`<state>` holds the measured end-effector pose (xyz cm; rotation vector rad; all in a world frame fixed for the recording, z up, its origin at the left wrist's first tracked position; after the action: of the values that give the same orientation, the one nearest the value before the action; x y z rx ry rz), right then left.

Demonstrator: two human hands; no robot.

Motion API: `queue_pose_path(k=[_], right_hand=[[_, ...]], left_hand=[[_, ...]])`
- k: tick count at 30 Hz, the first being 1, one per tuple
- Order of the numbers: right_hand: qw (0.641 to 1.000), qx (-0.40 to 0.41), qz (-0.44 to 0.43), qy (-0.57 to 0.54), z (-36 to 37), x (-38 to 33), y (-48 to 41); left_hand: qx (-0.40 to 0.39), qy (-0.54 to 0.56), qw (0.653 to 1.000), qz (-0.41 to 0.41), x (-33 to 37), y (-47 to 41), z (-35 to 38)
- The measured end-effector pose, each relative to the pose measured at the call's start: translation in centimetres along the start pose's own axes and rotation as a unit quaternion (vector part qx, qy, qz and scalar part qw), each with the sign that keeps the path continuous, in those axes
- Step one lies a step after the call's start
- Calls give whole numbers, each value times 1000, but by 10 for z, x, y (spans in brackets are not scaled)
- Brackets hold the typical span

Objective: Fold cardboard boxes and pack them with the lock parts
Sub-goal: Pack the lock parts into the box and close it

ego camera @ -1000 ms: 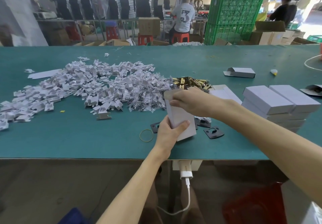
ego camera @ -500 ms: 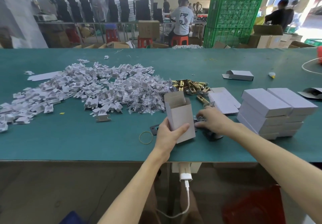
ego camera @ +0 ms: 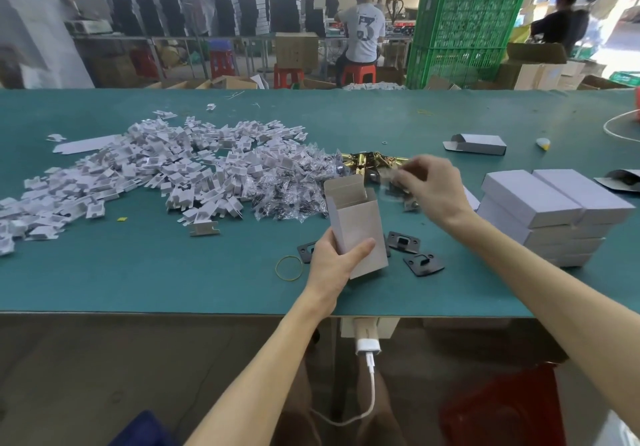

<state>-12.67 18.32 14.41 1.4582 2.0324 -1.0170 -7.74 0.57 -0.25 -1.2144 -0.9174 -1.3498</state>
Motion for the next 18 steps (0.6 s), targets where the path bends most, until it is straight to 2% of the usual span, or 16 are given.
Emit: queue_pose_path(k=[3, 6, 10, 13, 15, 18], right_hand=[[996, 6, -78, -53, -2, -47, -2], [988, -39, -142, -43, 17, -82, -2], [971, -125, -190, 69, 53, -93, 5], [933, -163, -235, 219, 65, -88, 14], [907, -165, -241, 302, 65, -79, 17], [891, -147, -228, 364, 63, -71, 19]], left_hand=[[0, 12, 1000, -3, 0, 0, 1], [-1, 21, 1000, -4, 0, 1, 1], [-11, 26, 1000, -6, 1, 2, 3], [-13, 25, 1000, -8, 1, 2, 3], [-12, 17, 1000, -11, 1, 2, 3], [-11, 13, 1000, -11, 1, 1, 3]])
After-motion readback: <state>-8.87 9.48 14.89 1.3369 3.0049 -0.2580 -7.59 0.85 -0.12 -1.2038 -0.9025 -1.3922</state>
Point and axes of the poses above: each hand's wrist, its own y-axis away from the middle knuckle, its own z-axis out of the palm, x = y × z, the point moved 9 cm from there along -y, towards the middle knuckle, and after that the axes turned 12 degrees about -x, right-handed, at the moved point
